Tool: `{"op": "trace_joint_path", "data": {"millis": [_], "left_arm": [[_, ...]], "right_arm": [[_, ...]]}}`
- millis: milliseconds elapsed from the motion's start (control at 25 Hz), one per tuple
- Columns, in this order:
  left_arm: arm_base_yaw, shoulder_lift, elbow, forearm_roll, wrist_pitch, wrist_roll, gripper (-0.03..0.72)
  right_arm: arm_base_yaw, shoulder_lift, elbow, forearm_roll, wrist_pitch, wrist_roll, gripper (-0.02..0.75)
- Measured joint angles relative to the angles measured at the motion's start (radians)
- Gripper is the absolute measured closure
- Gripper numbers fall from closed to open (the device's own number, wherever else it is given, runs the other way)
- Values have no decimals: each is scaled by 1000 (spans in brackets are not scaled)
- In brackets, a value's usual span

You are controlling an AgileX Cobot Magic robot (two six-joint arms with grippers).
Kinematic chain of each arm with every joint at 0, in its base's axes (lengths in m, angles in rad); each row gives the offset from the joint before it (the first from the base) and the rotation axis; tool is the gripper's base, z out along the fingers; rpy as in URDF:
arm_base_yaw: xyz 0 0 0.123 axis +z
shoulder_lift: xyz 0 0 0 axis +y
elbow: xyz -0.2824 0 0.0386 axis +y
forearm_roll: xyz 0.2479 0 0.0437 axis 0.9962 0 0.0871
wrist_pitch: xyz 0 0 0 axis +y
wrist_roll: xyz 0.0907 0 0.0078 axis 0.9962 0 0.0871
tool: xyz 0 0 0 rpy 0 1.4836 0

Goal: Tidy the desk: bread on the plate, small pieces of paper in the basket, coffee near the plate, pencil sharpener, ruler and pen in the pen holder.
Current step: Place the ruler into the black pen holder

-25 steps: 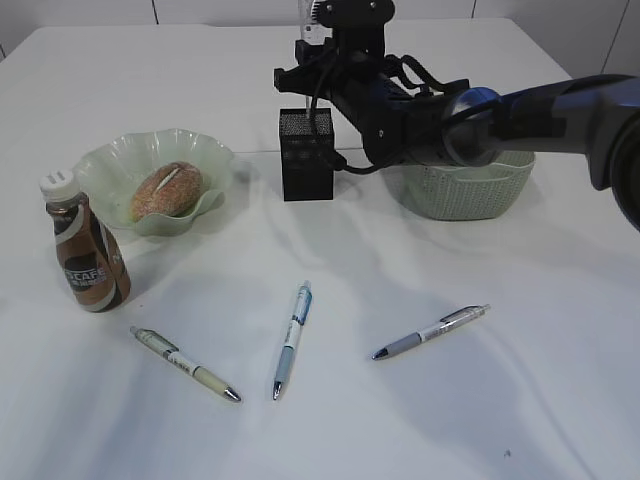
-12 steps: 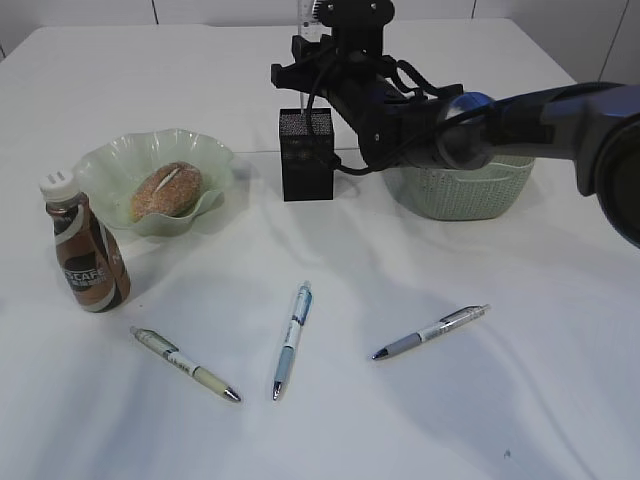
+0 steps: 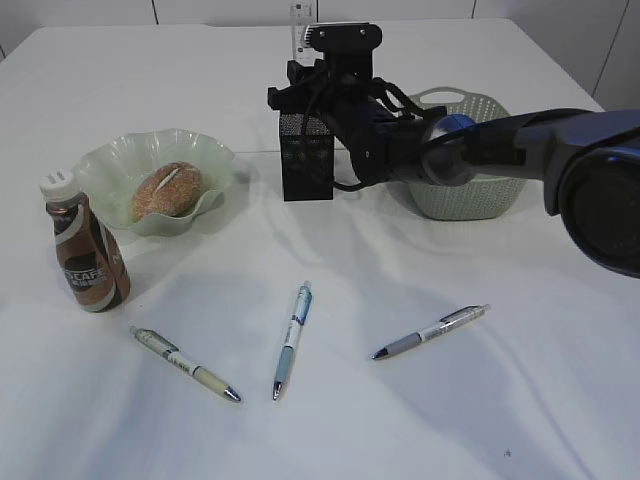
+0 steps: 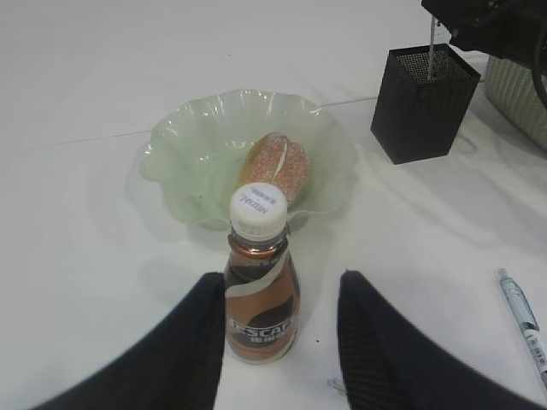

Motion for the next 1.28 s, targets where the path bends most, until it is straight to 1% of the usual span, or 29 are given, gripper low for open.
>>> {"op": "trace_joint_path", "data": {"millis": [440,760,1280], "left_arm": [[0,33,0,2,-8,0,386],[0,35,0,4,-42,0,386],[0,35,0,4,-57,0,386]], "right_arm": [[0,21,-14,-1,4,0,446],[0,28,-29,-52,30,0,435],[0,32,-29,-57,62,1,432]]}}
